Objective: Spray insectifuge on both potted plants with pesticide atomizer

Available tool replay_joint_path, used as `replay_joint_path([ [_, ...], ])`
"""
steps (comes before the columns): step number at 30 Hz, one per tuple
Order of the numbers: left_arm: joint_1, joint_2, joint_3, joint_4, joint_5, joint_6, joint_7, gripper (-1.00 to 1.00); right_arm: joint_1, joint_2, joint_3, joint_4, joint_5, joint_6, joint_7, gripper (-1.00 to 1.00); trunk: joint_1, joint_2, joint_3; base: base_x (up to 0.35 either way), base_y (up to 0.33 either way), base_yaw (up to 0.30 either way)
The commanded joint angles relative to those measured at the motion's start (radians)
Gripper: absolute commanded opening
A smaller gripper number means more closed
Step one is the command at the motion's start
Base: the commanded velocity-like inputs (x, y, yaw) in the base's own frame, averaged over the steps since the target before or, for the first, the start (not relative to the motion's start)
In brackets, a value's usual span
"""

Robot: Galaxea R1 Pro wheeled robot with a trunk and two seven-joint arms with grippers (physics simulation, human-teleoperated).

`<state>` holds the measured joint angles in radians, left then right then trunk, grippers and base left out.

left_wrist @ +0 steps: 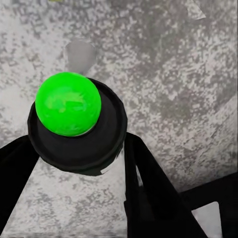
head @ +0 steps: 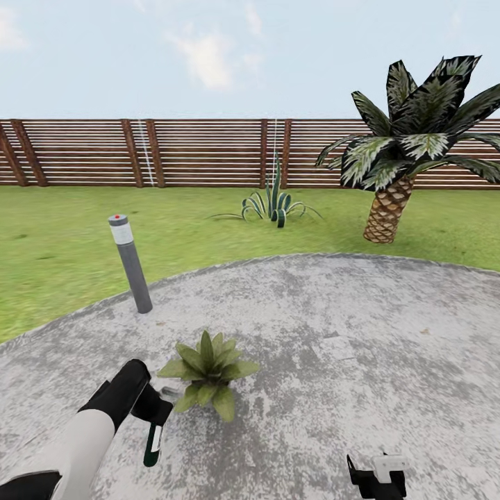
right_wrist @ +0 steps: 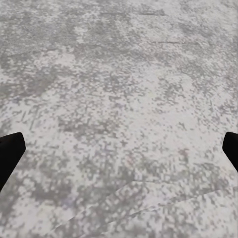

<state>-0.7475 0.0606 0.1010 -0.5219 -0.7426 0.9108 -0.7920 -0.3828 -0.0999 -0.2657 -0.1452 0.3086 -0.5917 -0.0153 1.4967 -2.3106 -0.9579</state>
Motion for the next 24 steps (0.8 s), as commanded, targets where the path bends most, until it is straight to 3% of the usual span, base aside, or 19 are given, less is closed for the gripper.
replay_joint_path([
  [1,-0.001,0.007,-0.015,-0.001,-0.007,0.006,-0.017,-1.0,-0.001,0.0,-0.007,0.001,0.011,-0.003,-0.002,1.0,0.0,0.0,-0.001,0.0,0.0,0.0],
  [4,0.0,0.019,-0.056,-0.001,-0.006,0.008,-0.026,-1.0,-0.001,0.0,-0.007,0.001,0.011,-0.003,-0.002,1.0,0.0,0.0,-0.001,0.0,0.0,0.0],
  [7,0.006,0.019,-0.072,0.0,-0.005,0.008,-0.028,-1.0,-0.001,0.0,-0.007,0.001,0.011,-0.003,-0.002,1.0,0.0,0.0,-0.001,0.0,0.0,0.0],
  [15,0.015,0.023,-0.076,0.007,-0.004,0.006,-0.029,-1.0,-0.001,0.0,-0.007,0.006,0.011,-0.003,-0.002,1.0,0.0,0.0,-0.001,0.0,0.0,0.0],
  [21,0.015,0.024,-0.076,0.058,-0.005,-0.002,-0.04,-1.0,-0.001,0.0,-0.007,0.012,0.011,-0.003,-0.002,1.0,0.0,0.0,-0.001,0.0,0.0,0.0],
  [22,0.011,0.024,-0.083,0.06,-0.005,-0.002,-0.06,-1.0,-0.001,0.0,-0.007,0.012,0.011,-0.003,-0.001,1.0,0.0,0.0,-0.001,0.0,0.0,0.0],
  [24,0.007,0.025,-0.132,0.061,-0.008,-0.002,-0.116,-1.0,-0.001,0.0,-0.007,0.012,0.011,-0.003,-0.002,1.0,0.0,0.0,-0.001,0.0,0.0,0.0],
])
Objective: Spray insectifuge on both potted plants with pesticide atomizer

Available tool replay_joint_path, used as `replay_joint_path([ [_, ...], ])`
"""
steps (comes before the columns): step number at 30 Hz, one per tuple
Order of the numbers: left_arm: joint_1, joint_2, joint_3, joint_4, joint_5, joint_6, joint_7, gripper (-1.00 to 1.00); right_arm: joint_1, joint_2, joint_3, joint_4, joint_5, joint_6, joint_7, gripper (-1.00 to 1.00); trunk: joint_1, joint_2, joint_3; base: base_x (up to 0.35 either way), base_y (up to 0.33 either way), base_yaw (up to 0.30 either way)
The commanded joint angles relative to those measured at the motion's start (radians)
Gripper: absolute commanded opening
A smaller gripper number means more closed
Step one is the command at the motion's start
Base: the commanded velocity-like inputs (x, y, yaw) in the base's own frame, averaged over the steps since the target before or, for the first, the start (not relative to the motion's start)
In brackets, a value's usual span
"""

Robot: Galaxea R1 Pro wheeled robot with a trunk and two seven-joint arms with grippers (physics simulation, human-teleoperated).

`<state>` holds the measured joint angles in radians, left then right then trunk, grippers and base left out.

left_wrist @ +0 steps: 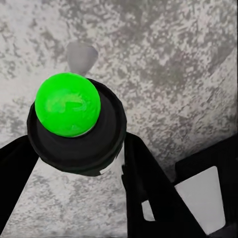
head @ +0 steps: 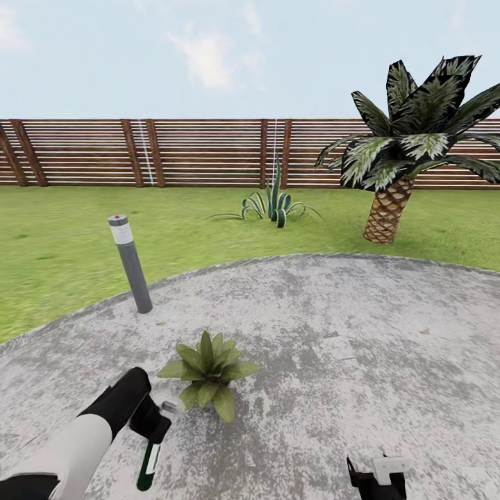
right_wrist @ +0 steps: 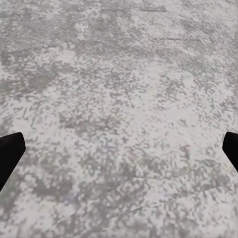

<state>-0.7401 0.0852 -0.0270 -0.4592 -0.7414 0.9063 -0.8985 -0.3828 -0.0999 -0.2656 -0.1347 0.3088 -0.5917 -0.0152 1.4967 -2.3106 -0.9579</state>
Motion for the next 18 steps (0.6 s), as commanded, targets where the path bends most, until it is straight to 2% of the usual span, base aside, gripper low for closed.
replay_joint_path([
  [1,-0.002,0.001,-0.033,-0.005,-0.01,0.003,-0.035,-1.0,-0.001,0.0,-0.007,0.001,0.011,-0.003,-0.002,1.0,0.0,0.0,-0.001,0.0,0.0,0.0],
  [2,-0.003,0.003,-0.074,-0.009,-0.012,0.004,-0.068,-1.0,-0.001,0.0,-0.007,0.0,0.011,-0.003,-0.002,1.0,0.0,0.0,-0.001,0.0,0.0,0.0],
  [5,-0.003,0.005,-0.131,-0.014,-0.014,0.007,-0.105,-1.0,-0.001,-0.001,-0.007,0.0,0.012,-0.003,-0.002,1.0,0.0,0.0,-0.001,0.0,0.0,0.0],
  [11,0.005,0.005,-0.146,-0.004,-0.015,0.009,-0.111,-1.0,-0.001,-0.001,-0.007,0.0,0.011,-0.003,-0.003,1.0,0.0,0.0,-0.001,0.031,0.0,0.0],
  [18,-0.003,0.0,-0.145,-0.014,-0.015,0.015,-0.111,-1.0,-0.001,-0.001,-0.007,0.001,0.013,-0.003,-0.002,1.0,0.0,0.0,-0.001,0.289,0.039,0.0],
])
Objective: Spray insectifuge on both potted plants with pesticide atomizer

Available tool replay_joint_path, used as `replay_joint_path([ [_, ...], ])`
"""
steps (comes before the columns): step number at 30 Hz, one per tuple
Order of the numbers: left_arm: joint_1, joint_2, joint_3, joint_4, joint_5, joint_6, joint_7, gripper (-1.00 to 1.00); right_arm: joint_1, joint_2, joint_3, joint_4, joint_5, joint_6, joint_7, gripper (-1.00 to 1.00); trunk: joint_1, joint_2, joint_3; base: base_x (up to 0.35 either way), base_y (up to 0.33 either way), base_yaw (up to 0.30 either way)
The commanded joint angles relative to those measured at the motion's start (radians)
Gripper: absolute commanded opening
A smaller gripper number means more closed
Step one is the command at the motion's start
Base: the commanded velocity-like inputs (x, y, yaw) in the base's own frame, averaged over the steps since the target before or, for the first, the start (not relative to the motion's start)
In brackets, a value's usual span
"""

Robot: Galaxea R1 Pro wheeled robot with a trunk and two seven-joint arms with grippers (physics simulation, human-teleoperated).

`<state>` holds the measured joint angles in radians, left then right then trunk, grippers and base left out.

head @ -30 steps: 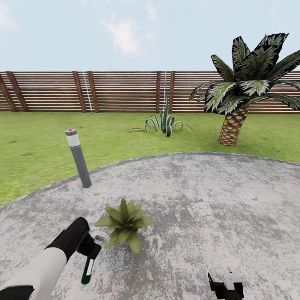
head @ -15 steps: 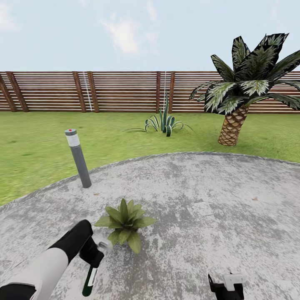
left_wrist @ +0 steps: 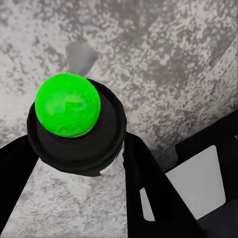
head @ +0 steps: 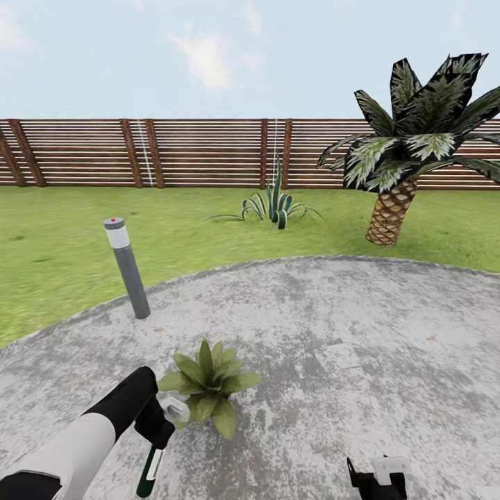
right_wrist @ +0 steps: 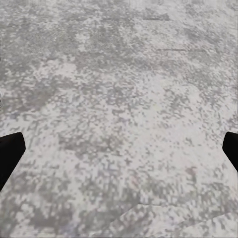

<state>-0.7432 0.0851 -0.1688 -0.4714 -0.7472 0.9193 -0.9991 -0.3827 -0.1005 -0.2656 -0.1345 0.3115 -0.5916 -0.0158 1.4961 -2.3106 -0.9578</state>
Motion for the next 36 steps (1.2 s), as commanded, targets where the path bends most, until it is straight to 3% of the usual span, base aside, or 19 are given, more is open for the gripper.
replay_joint_path([
  [1,-0.001,0.0,-0.004,-0.003,-0.009,0.003,-0.01,-1.0,-0.001,0.001,-0.007,0.001,0.011,-0.004,-0.002,1.0,0.0,0.0,-0.001,0.259,0.2,0.0],
  [10,0.011,0.007,-0.009,0.005,-0.011,0.001,-0.006,-1.0,-0.001,0.001,-0.007,0.001,0.011,-0.004,-0.001,1.0,0.0,0.0,-0.001,0.085,0.155,0.0],
  [17,0.016,0.019,-0.018,0.012,-0.093,-0.002,-0.009,-1.0,-0.001,0.001,-0.007,0.001,0.012,-0.004,-0.001,1.0,0.0,0.0,-0.001,0.001,0.003,0.0],
  [29,0.006,0.018,-0.011,-0.002,-0.098,0.003,-0.013,-1.0,-0.001,0.001,-0.006,0.001,0.012,-0.004,-0.001,1.0,0.0,0.0,-0.001,0.0,0.089,0.0],
  [36,0.027,0.019,-0.018,0.013,-0.098,-0.003,-0.007,-1.0,-0.001,0.001,-0.006,0.001,0.012,-0.004,-0.001,1.0,0.0,0.0,-0.001,0.0,0.005,0.0],
])
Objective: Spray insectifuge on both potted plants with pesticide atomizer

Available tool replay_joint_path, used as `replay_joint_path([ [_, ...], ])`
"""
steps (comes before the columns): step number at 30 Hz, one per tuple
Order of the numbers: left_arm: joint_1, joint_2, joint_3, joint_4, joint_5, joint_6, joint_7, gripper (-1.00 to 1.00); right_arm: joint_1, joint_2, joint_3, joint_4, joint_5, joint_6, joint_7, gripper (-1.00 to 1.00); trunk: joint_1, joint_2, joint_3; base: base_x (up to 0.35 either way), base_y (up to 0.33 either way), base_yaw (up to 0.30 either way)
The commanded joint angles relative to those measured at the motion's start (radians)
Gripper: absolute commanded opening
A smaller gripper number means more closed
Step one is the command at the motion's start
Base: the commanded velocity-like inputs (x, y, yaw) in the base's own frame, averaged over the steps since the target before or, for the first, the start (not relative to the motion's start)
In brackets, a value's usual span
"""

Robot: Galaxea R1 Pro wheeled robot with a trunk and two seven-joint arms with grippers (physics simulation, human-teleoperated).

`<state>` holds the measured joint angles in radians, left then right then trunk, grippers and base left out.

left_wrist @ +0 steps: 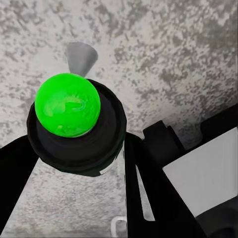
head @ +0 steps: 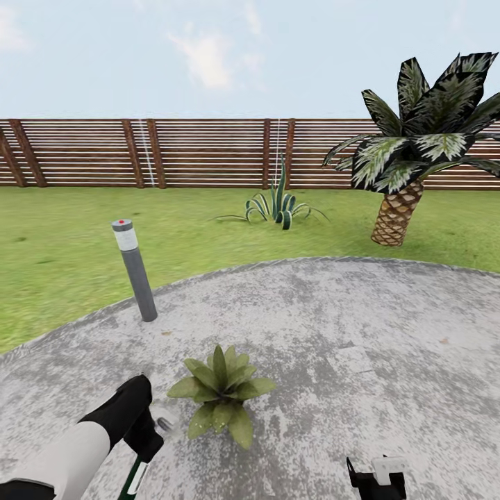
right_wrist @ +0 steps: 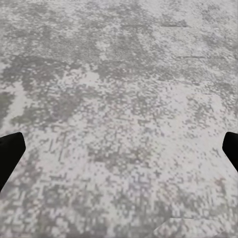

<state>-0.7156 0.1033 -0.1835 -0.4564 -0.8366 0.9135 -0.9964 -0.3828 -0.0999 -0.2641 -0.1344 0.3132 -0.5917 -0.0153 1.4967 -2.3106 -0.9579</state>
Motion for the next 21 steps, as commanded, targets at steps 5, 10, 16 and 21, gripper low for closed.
replay_joint_path([
  [5,0.008,0.001,0.004,-0.015,-0.008,0.004,-0.011,-1.0,-0.001,0.0,-0.007,0.001,0.01,-0.003,-0.002,1.0,0.0,0.0,-0.001,0.0,0.0,0.0],
  [10,-0.008,0.002,0.005,-0.023,-0.009,0.009,-0.014,-1.0,-0.001,0.0,-0.007,0.001,0.01,-0.003,-0.002,1.0,0.0,0.0,-0.001,0.0,0.0,0.0],
  [16,-0.078,0.003,0.004,-0.043,-0.009,0.026,-0.019,-1.0,0.0,0.0,-0.007,0.002,0.01,-0.003,-0.002,1.0,0.0,0.0,-0.001,0.0,0.0,0.0],
  [21,-0.126,0.003,0.003,-0.043,-0.006,0.04,-0.02,-1.0,0.011,-0.001,-0.007,0.002,0.009,-0.035,-0.002,1.0,0.0,0.0,-0.001,0.0,0.0,0.0],
])
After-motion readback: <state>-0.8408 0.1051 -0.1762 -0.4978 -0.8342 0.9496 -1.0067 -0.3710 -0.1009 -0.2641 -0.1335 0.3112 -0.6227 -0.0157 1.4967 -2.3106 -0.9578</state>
